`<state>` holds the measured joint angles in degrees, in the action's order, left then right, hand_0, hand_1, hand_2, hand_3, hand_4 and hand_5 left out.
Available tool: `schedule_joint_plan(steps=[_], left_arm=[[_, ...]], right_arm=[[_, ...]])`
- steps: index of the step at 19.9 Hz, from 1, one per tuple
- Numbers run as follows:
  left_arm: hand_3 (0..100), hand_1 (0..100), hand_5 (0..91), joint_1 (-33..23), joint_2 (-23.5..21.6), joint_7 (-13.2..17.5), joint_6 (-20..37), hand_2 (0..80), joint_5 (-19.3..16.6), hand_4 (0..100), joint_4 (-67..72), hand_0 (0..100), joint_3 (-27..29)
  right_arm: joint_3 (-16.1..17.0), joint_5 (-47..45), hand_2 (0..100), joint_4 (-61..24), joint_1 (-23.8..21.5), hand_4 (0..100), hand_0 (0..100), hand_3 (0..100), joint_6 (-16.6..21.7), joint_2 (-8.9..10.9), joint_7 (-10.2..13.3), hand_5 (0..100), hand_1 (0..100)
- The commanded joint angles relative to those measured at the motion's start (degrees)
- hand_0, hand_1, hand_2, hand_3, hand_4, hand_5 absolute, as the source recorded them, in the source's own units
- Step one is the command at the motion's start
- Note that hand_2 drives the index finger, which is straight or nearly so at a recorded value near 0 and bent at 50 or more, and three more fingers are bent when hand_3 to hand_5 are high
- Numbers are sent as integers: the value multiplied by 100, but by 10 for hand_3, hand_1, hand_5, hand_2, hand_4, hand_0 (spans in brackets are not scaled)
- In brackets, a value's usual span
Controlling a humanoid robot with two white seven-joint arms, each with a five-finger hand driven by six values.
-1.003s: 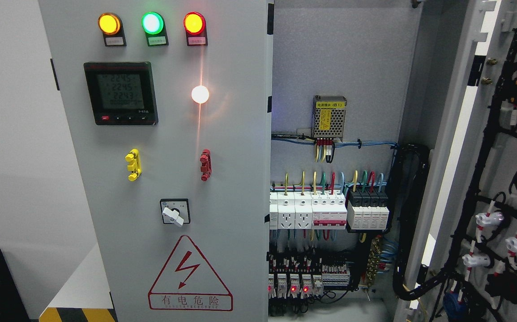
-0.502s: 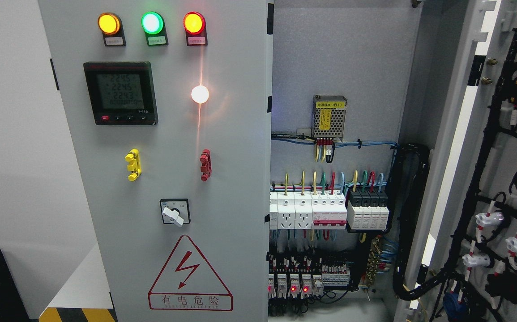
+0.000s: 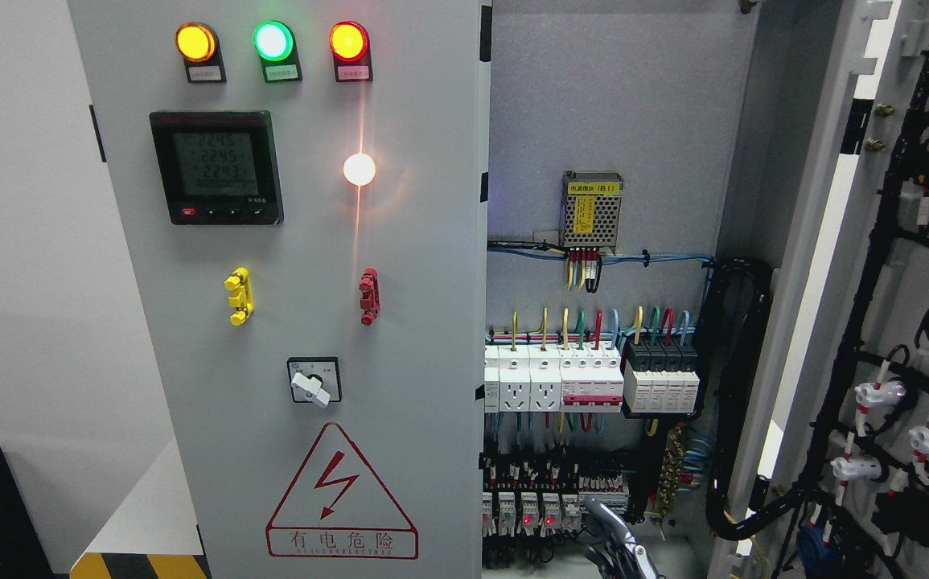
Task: Open door with both hands
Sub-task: 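Raise the right hand toward the inner edge of the indicator-light door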
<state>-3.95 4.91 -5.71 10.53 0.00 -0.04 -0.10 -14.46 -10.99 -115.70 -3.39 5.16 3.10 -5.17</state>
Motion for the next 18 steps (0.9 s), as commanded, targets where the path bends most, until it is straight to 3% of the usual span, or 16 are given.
schedule_joint_plan(steps=[1, 8, 18], left_arm=[[0, 0, 0, 17, 54, 0, 2, 0, -26, 0, -40, 0, -52], [0, 0, 0, 26, 54, 0, 2, 0, -18, 0, -40, 0, -52], [0, 0, 0, 26, 54, 0, 2, 0, -26, 0, -40, 0, -52]], right_arm=[[-250, -631, 0, -6, 751, 0, 0, 0, -444, -152, 8, 0, 0], [-197, -676, 0, 697, 1736, 0, 0, 0, -762, -222, 8, 0, 0], [-39, -685, 0, 1945, 2746, 0, 0, 0, -797, -257, 8, 0, 0]])
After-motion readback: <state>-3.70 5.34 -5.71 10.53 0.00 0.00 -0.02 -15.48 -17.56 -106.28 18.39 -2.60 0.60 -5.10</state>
